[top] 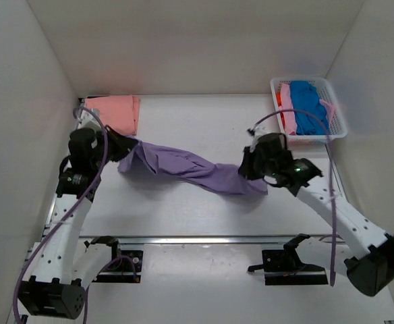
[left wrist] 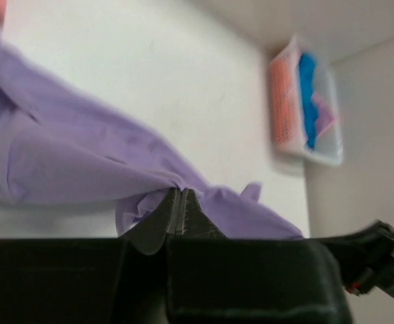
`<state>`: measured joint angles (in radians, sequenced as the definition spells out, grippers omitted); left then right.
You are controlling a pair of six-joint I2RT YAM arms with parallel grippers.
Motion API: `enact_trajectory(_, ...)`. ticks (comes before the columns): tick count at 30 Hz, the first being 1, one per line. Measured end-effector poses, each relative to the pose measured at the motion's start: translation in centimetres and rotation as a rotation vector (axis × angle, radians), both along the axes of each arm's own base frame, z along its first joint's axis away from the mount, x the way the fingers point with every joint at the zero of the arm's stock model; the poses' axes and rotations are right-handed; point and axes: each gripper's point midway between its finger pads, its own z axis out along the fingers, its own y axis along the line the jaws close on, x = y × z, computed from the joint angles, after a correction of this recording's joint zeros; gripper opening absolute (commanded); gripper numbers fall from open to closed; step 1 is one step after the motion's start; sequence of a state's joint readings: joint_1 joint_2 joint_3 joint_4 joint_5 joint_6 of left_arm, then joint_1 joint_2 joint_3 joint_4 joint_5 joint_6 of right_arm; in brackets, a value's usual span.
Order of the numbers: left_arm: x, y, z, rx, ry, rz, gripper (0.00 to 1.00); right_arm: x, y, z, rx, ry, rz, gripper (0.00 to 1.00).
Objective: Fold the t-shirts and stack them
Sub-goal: Flatten out the tshirt
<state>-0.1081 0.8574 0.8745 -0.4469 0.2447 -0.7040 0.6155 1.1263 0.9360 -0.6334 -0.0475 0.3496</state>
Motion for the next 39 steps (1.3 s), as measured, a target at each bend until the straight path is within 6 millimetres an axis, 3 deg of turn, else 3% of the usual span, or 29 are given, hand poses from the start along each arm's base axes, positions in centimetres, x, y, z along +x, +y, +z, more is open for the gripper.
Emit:
enact_trajectory(3,2.5,1.3,6.7,0.007,-0.118,0.044,0.0,3.6,-3.5,7.7,0.077,-0.209,-0.123,0.0)
enact_trajectory(5,4.0,2.6,11.0,0.007,-0.192,0.084,0.0,5.2,-7.6,12.2,0.099,-0.336,-0.235,0.0)
enact_trajectory(9,5.7,5.3,19.7,0.022,-0.354,0.175,0.0,6.0,-15.7,18.0,0.094,-0.515,-0.461,0.0)
enact_trajectory(11,5.4,5.6,22.7,0.024,-0.417,0.198,0.0,5.6,-18.1,19.8,0.077,-0.574,-0.528,0.0)
enact_trajectory(16,3.2,6.9,28.1,0.053,-0.538,0.276,0.0,4.4,-19.6,23.8,0.054,-0.692,-0.564,0.0)
enact_trajectory(24,0.2,6.0,33.3,0.088,-0.639,0.27,0.0,4.2,-16.9,28.1,0.112,-0.754,-0.44,0.0)
enact_trajectory(27,1.0,5.9,33.0,0.094,-0.63,0.251,0.0,5.3,-15.2,28.7,0.124,-0.739,-0.359,0.0)
enact_trajectory(30,3.7,5.3,30.1,0.097,-0.559,0.205,0.0,7.7,-12.7,27.3,0.119,-0.671,-0.267,0.0)
enact_trajectory(33,8.0,4.3,25.0,0.098,-0.428,0.141,0.0,11.0,-10.4,23.8,0.09,-0.561,-0.193,0.0)
enact_trajectory(35,11.3,3.8,20.7,0.099,-0.322,0.103,0.0,13.7,-9.2,20.0,0.053,-0.463,-0.166,0.0)
enact_trajectory(36,12.8,3.5,18.6,0.1,-0.27,0.087,0.0,15.1,-8.8,17.7,0.029,-0.406,-0.159,0.0)
enact_trajectory(39,16.8,3.4,13.2,0.104,-0.141,0.059,0.0,17.6,-8.5,13.7,-0.015,-0.304,-0.161,0.0)
